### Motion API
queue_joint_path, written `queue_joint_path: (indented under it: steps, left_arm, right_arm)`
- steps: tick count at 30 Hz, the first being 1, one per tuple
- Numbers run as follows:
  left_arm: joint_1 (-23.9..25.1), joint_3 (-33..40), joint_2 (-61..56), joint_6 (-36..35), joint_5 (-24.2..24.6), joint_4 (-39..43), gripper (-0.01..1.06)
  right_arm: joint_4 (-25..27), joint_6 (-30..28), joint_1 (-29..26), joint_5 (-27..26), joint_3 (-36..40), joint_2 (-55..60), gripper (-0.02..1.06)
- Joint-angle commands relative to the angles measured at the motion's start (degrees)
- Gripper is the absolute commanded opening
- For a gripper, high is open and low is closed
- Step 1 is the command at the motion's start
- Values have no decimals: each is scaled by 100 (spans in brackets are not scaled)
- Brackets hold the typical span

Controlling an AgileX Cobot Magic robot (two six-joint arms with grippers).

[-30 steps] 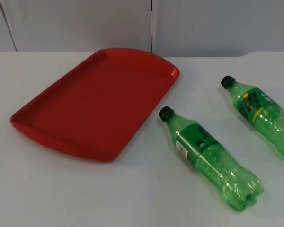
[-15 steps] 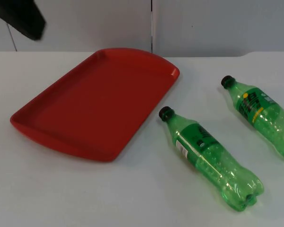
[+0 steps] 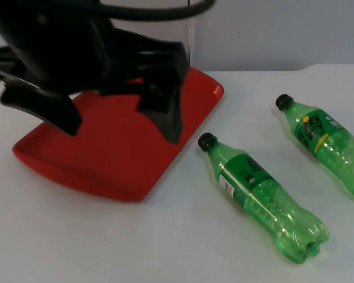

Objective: Place the bottle upright on the tray.

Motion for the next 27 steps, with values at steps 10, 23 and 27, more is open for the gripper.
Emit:
queue_joint_path:
  steps: [10, 23, 27]
  left_arm:
    - [-470, -44, 867, -1140, -977, -170, 105]
    - [-470, -176, 1623, -2157, -1860, -512, 105]
    - [-470, -495, 1899, -2211, -1845, -682, 105]
  right_arm:
    - [16, -3, -34, -35, 36, -27, 104]
    - [16, -3, -34, -35, 36, -27, 104]
    - [16, -3, -34, -35, 36, -27, 104]
